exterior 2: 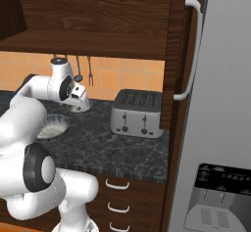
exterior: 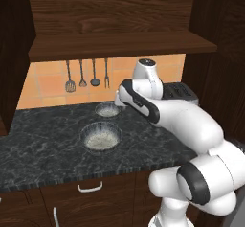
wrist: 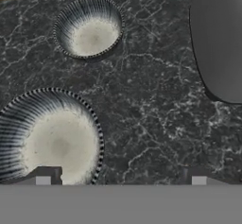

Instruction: Pick up the bowls on the counter and stack them on top of one another in the open cabinet. Place the smaller bowl on top of the larger bowl.

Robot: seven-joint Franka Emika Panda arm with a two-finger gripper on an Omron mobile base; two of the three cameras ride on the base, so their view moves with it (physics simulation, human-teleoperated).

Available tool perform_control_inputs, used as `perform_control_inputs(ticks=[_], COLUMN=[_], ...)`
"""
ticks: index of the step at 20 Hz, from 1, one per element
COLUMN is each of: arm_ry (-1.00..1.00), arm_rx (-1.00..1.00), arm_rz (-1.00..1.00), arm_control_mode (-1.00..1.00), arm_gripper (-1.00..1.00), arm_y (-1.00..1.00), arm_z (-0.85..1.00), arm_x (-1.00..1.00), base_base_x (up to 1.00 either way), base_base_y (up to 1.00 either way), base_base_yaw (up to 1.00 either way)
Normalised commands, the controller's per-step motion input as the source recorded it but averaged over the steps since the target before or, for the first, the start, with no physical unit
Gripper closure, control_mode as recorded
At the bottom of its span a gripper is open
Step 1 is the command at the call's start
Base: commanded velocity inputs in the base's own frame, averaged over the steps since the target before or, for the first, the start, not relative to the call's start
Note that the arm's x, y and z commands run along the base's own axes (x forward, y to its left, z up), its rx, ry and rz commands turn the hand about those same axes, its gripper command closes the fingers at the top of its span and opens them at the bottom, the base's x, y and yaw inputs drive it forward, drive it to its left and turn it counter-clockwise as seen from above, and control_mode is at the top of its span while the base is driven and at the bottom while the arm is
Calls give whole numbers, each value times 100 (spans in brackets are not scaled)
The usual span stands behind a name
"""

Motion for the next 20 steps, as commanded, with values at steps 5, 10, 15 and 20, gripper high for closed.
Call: perform_control_inputs(ticks=[5, 10, 15, 20], arm_ry=[0, 0, 3, 5], arm_rx=[2, 1, 1, 0], arm_rz=[0, 0, 0, 0], arm_control_mode=[-100, -100, -100, -100], arm_gripper=[-100, -100, -100, -100], arm_y=[0, 0, 2, 12], arm_z=[-38, -27, -16, -12], arm_x=[42, 41, 48, 49], base_base_x=[0, 0, 0, 0], base_base_y=[0, 0, 0, 0], base_base_yaw=[0, 0, 0, 0])
